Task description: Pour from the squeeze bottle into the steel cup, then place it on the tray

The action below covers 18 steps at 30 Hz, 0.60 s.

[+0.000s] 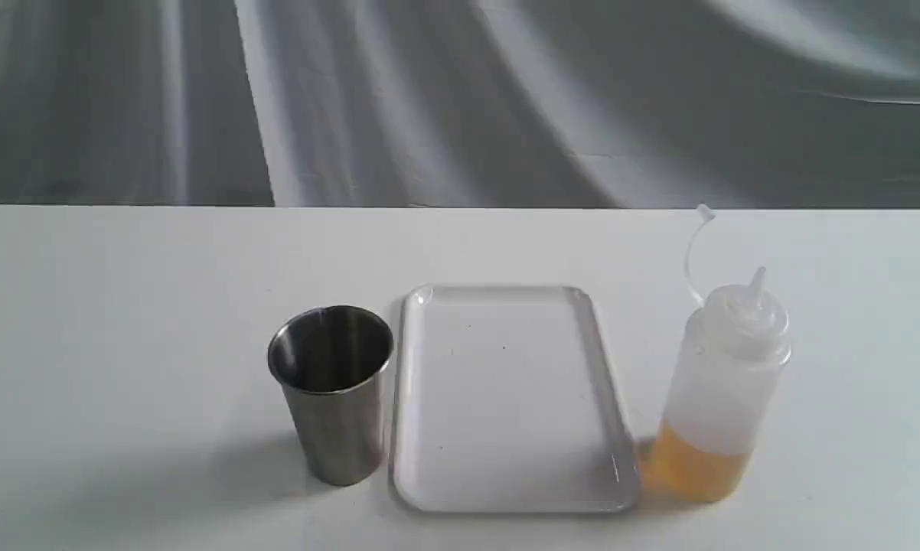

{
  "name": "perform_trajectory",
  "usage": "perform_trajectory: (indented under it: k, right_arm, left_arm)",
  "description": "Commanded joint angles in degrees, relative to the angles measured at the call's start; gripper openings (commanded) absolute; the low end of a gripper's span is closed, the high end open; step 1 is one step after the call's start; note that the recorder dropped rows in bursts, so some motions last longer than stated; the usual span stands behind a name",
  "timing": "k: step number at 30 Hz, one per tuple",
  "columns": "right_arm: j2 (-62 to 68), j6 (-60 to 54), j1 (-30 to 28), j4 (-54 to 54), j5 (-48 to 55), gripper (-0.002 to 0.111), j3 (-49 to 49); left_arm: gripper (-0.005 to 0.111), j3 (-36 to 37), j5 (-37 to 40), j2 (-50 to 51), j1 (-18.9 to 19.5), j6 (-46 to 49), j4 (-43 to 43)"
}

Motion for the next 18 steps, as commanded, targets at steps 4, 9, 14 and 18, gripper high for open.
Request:
perform_trajectory:
  k: [4, 9, 14, 18]
  right_arm:
    - [1.3, -0.2, 4.7, 6.8, -10.2, 0.000, 8.6]
    - [1.3, -0.2, 8.4, 6.9, -15.7, 0.000, 17.5]
    - [1.3, -0.8, 10.3, 9.0, -21.9, 0.000, 26.0]
    - [1.3, -3.3, 10.3, 10.8, -22.6, 0.000, 30.4]
  left_arm:
    - [0.000, 0.3, -0.4, -0.1, 0.1, -0.3, -0.1]
    - [0.000, 0.3, -0.4, -0.1, 0.1, -0.3, -0.1]
    - [0.000, 0.3, -0.4, -0.1, 0.1, -0.2, -0.1]
    - [0.000, 0.3, -0.4, -0.1, 0.1, -0.2, -0.1]
